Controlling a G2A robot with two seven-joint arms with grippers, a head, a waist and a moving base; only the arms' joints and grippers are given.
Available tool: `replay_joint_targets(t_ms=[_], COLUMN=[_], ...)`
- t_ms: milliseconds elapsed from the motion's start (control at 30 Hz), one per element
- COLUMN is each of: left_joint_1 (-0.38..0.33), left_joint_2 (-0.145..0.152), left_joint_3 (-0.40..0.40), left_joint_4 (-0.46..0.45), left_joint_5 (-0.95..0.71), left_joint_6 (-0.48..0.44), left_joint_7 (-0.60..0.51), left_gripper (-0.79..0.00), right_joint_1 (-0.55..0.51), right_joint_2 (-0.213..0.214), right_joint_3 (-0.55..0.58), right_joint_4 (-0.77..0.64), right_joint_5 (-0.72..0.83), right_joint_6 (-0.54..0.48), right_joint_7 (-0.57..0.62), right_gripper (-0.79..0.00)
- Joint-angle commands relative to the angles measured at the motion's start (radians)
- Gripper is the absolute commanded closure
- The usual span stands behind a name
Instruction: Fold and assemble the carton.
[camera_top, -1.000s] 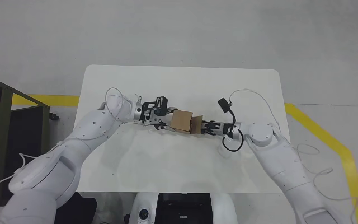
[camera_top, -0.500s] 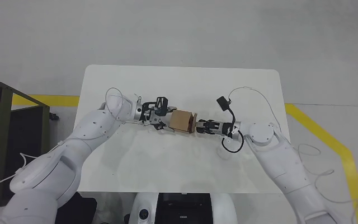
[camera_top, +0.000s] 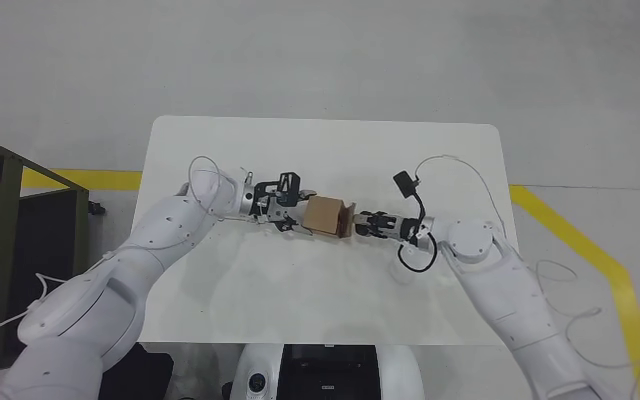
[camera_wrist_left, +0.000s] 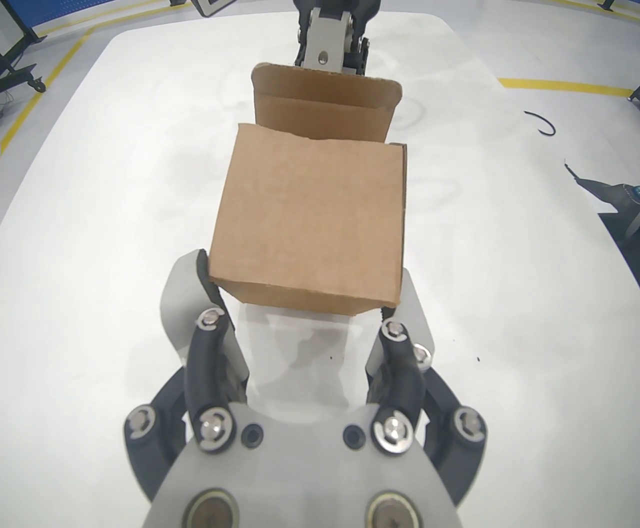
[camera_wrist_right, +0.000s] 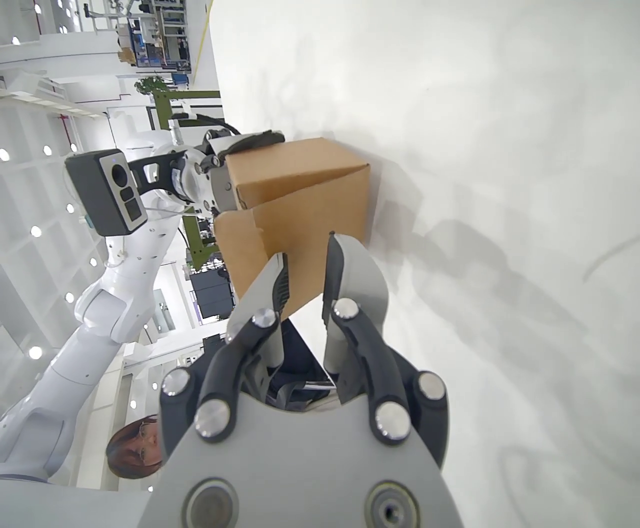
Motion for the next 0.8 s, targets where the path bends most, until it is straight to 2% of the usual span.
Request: replay_joint_targets(t_ms=[0, 567, 767], left_joint_1=[0.001, 0.006, 0.007], left_joint_2=[0.001, 0.006, 0.006], left_joint_3=[-0.001, -0.012, -0.013], left_joint_4=[-0.001, -0.013, -0.017], left_joint_5=[0.001, 0.0, 0.001], left_joint_6=[-0.001, -0.007, -0.011], left_joint_7=[0.001, -0.014, -0.019], left_gripper=[-0.588, -0.579, -0.579], right_joint_1=[-0.008, -0.015, -0.007], right_joint_2=[0.002, 0.006, 0.005], right_joint_3=[0.009, 0.02, 0.015], right_joint_4=[-0.005, -0.001, 0.008], right_joint_5=[0.007, 0.045, 0.053], right_joint_6=[-0.011, -0.062, -0.074], right_joint_7=[0.0, 0.035, 0.044], right_gripper=[-0.126, -0.169, -0.16])
